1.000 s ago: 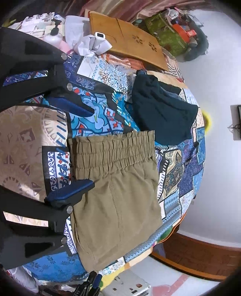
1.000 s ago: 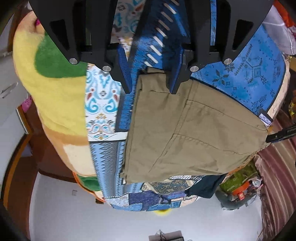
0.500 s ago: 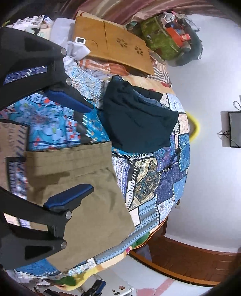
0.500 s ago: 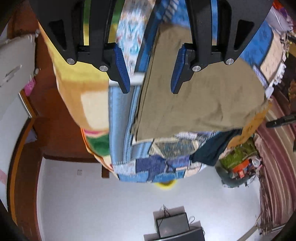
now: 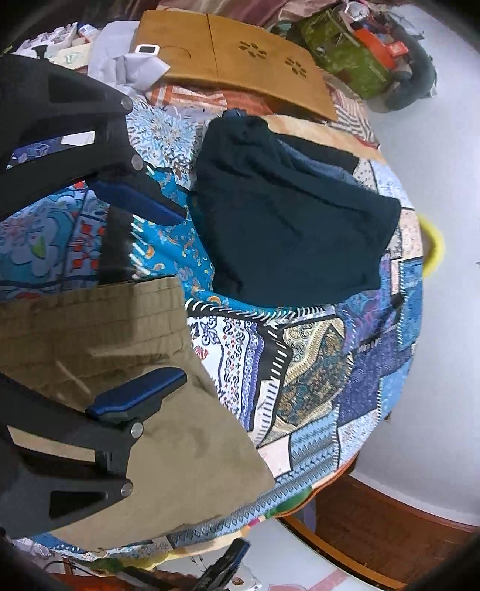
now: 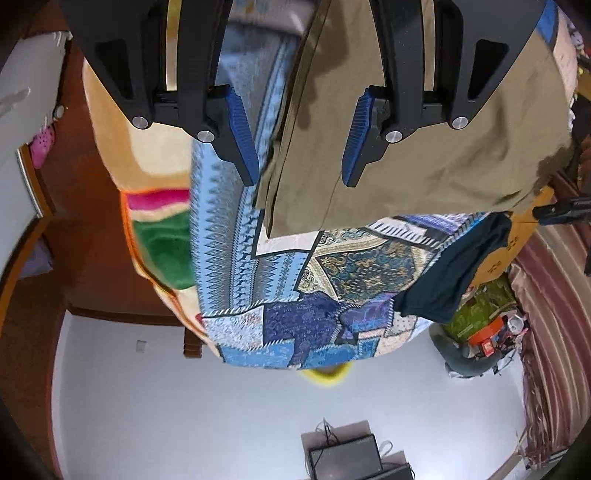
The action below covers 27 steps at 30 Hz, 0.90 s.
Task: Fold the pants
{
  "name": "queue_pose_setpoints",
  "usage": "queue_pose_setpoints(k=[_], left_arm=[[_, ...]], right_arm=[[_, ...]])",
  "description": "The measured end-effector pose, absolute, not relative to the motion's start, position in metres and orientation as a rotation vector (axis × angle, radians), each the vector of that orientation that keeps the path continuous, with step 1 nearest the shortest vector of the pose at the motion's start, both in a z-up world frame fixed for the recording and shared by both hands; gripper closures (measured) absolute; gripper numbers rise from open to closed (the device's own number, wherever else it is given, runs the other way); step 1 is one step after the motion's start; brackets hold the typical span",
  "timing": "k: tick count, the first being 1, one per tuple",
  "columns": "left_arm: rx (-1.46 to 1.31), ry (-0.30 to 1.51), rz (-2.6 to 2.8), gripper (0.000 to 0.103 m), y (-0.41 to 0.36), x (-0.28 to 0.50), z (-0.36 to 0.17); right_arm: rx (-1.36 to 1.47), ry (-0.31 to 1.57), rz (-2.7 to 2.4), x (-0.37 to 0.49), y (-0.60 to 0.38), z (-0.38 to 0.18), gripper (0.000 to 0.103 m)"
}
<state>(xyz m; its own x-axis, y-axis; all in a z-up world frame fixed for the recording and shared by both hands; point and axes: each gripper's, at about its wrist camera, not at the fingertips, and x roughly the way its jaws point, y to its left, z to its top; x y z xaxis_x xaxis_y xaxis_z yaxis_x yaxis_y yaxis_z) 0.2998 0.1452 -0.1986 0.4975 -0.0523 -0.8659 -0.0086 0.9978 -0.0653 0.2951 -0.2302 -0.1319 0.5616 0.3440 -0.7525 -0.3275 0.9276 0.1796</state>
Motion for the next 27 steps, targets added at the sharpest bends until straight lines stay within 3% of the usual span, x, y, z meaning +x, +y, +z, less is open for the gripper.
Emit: queue_pose_setpoints(k=[11,13,15,16,21,27], left_arm=[[-0.101,1.117,-0.087,0.024,0.144,0.315,-0.228],[-0.109,1.116,-0.097,0.024,0.145,0.314,-0.23],[-0.108,1.107,-0.103,0.024,0.145,0.313,-0.232],[-0.102,1.101,-0.103,0.024,0.145,0.313,-0.233],[-0.161,1.057,-0.083,0.037,0.155,0.309,-0.237],[-0.252,1.056,0.001,0.037,0.167,0.306,-0.246]], right_arm=[[0.039,1.052,0.395,0.389,-0.21,-0.196,0.06],[0.041,1.077,0.4,0.396,-0.208,-0.204,0.069],[0.002,1.104,0.398,0.399,-0.203,-0.213,0.088],[-0.023,1.112,0.41,0.399,-0.2,-0.215,0.092],[-0.089,1.108,0.416,0.396,-0.195,-0.215,0.095],[-0.159,1.078,0.367,0.389,-0.189,-0.219,0.096]])
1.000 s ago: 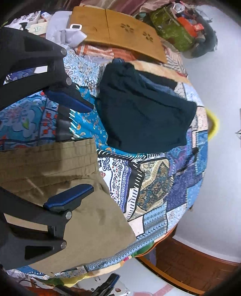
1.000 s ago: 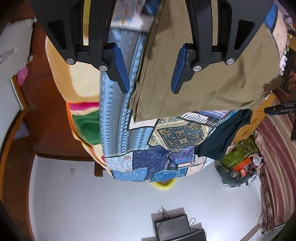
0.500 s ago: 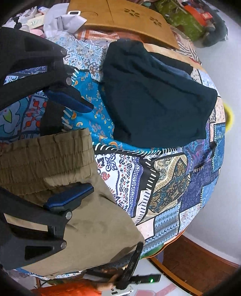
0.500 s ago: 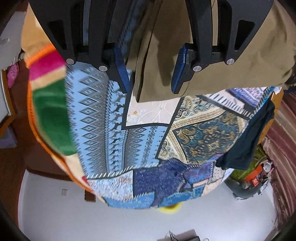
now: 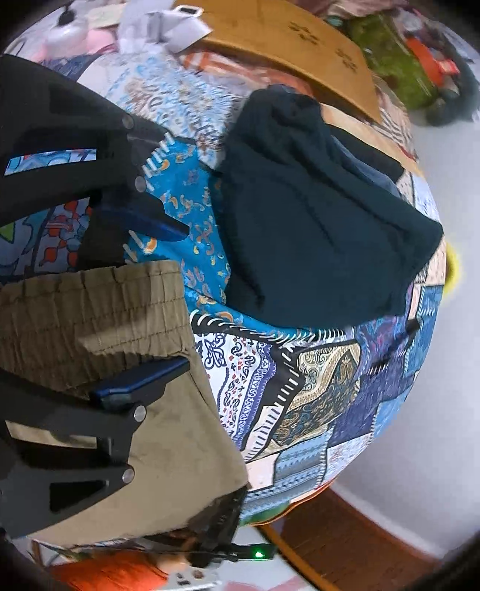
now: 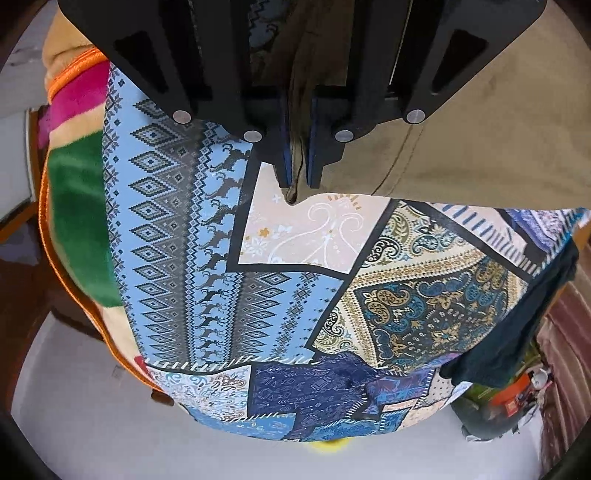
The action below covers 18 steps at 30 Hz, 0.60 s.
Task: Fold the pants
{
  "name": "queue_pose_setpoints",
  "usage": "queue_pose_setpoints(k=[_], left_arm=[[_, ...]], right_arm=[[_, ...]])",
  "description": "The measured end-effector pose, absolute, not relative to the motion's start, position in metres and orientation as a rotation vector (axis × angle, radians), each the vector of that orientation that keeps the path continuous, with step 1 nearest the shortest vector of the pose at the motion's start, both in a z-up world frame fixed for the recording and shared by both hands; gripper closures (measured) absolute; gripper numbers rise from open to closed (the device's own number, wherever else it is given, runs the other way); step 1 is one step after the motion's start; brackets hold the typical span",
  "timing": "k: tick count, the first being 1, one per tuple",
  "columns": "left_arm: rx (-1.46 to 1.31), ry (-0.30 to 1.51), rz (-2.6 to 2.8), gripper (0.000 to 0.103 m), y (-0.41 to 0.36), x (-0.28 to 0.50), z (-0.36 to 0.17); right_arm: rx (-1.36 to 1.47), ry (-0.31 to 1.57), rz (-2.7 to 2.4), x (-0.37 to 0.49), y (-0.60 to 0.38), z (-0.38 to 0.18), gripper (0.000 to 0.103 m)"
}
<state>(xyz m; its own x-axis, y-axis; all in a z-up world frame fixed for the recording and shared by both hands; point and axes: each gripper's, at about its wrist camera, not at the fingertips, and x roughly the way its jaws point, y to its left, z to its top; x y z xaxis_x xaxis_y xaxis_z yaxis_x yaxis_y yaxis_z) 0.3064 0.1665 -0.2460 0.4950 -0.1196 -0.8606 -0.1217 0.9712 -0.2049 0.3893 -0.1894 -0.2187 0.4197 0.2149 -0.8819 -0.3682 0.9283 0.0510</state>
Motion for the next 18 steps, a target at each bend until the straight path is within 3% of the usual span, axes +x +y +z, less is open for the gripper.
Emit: queue_pose_setpoints(k=[10,14,18], left_arm=[[-0.162,1.056,-0.019,0.035,0.159,0.298,-0.214],[-0.112,1.012,-0.031,0.034,0.152,0.292,-0.19],[-0.104,0.98,-0.074,0.025,0.142,0.289,-0.17]], right_arm=[[-0.167,1.049,0.334,0.391,-0.189,-0.181,0.09],[-0.123,0.979,0.4,0.372,-0.186,-0.14,0.08],[-0.097,0.934,0.52,0.345,-0.166,-0.111,0.067]])
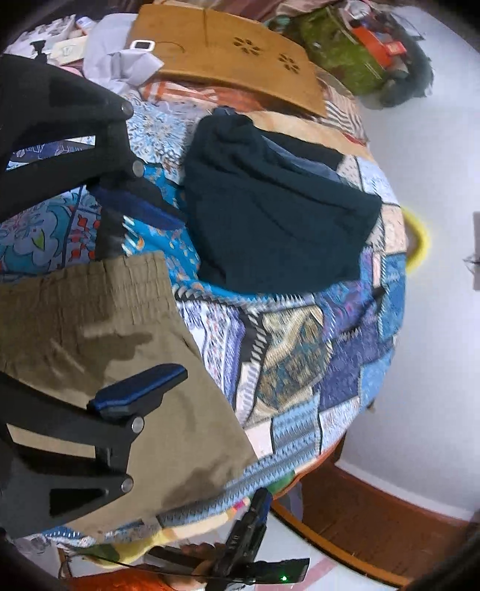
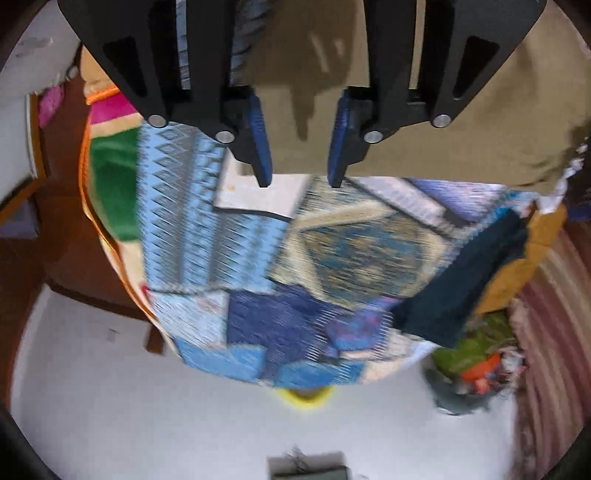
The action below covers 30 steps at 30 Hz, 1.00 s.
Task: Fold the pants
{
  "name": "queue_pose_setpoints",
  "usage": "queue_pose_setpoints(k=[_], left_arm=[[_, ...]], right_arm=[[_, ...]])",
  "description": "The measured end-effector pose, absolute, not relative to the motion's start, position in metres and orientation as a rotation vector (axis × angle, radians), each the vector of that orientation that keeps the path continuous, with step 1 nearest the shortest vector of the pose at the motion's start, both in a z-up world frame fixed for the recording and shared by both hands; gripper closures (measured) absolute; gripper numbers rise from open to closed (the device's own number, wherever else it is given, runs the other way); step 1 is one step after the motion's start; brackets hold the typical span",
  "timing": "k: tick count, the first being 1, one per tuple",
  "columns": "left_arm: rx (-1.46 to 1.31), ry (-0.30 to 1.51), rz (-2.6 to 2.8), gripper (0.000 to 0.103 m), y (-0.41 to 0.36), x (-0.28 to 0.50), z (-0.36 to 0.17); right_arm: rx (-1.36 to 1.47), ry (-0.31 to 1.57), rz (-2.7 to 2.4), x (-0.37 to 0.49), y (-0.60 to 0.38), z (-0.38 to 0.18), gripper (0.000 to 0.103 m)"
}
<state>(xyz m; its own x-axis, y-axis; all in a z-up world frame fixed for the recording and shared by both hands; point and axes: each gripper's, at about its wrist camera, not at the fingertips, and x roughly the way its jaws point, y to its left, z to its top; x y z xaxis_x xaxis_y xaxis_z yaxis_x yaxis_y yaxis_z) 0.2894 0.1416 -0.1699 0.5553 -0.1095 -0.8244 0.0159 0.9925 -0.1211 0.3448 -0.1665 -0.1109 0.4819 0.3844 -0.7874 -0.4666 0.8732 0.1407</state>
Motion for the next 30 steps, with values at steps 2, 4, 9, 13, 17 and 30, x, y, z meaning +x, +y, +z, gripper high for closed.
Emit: queue_pose_setpoints(k=[2,4,9,13,17,30], left_arm=[[-0.112,0.986,-0.109,0.021,0.136,0.29,-0.165],[-0.128,1.006,-0.135,0.015,0.13,0.294,-0.166],[-0.103,1.081,-0.152,0.015,0.116,0.301,-0.184],[-0.083,1.153,-0.175,0.015,0.11,0.301,-0.204],[-0.023,1.217,-0.181,0.015,0.106,0.294,-0.225],[-0.048,1.19,-0.164,0.011,0.128,0.242,-0.226]], right_arm=[[-0.076,0.93,0.576,0.334,-0.154,-0.105,0.06],[-0.055,0.939,0.642,0.323,-0.138,-0.101,0.053],[-0.04,0.986,0.772,0.303,-0.1,-0.108,0.038],[-0.032,1.08,0.842,0.296,-0.075,-0.133,0.037],[-0.068,1.189,0.865,0.287,-0.062,-0.161,0.037],[-0.051,1.187,0.79,0.247,-0.12,-0.168,0.037]])
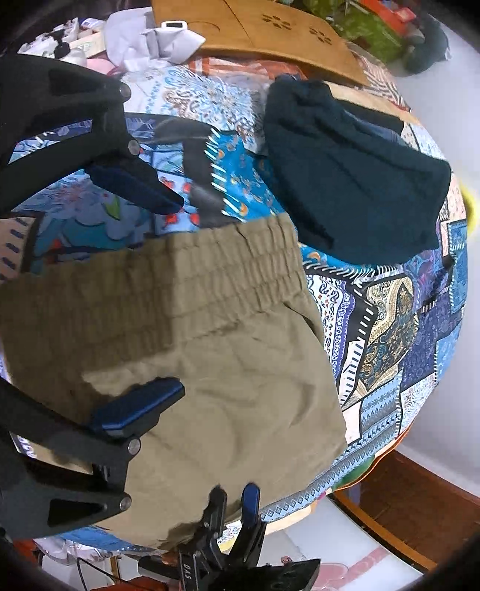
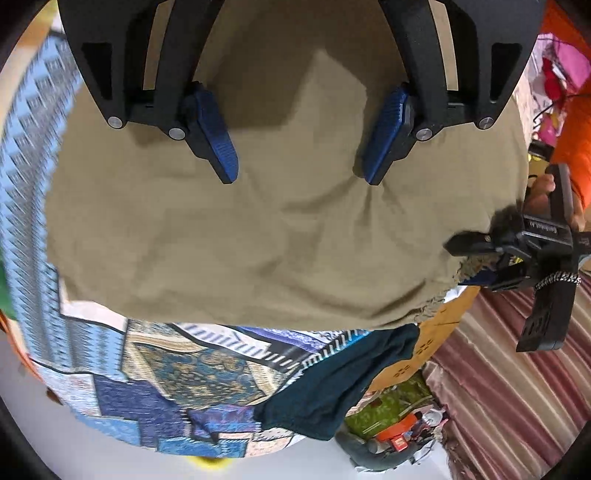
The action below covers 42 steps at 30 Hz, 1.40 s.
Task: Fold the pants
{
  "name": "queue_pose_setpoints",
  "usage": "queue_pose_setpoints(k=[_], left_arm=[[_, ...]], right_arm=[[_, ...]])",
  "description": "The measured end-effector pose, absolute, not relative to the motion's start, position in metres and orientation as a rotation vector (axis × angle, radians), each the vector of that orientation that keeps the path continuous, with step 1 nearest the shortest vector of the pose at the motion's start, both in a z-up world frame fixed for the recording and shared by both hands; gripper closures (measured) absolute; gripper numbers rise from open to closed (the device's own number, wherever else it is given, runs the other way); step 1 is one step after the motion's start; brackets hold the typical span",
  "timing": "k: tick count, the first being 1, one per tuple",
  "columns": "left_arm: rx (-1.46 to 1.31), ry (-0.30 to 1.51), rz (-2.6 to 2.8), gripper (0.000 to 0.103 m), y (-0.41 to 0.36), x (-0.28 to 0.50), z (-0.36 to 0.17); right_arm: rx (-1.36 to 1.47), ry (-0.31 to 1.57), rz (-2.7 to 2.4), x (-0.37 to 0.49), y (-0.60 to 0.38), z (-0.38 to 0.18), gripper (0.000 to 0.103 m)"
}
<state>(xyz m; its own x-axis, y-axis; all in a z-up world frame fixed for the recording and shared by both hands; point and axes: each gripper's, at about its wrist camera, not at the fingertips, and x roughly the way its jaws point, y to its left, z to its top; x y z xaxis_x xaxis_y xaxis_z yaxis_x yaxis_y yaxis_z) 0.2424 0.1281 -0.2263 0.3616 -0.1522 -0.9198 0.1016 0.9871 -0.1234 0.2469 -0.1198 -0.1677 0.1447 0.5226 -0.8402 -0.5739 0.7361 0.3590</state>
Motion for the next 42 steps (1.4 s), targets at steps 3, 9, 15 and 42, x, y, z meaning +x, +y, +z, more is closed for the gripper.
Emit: queue_pose_setpoints(k=[3,9,15,42], left_arm=[[-0.033,1.17,-0.143,0.011,0.128,0.231,-0.222],[0.025,1.12,-0.098,0.011,0.123,0.209,-0.211],[0.004,1.094,-0.069,0.011,0.125,0.192,-0.206],[-0.256,0.997,-0.035,0.012,0.106,0.127,-0.173]], right_arm=[[-0.019,1.186,0.758,0.239,-0.138,-0.164,0.037],[-0.028,1.165,0.671,0.215,-0.167,-0.161,0.036],[-0.063,1.154,0.586,0.185,-0.197,-0.165,0.036],[-0.053,0.839,0.613,0.165,-0.167,-0.095,0.034]])
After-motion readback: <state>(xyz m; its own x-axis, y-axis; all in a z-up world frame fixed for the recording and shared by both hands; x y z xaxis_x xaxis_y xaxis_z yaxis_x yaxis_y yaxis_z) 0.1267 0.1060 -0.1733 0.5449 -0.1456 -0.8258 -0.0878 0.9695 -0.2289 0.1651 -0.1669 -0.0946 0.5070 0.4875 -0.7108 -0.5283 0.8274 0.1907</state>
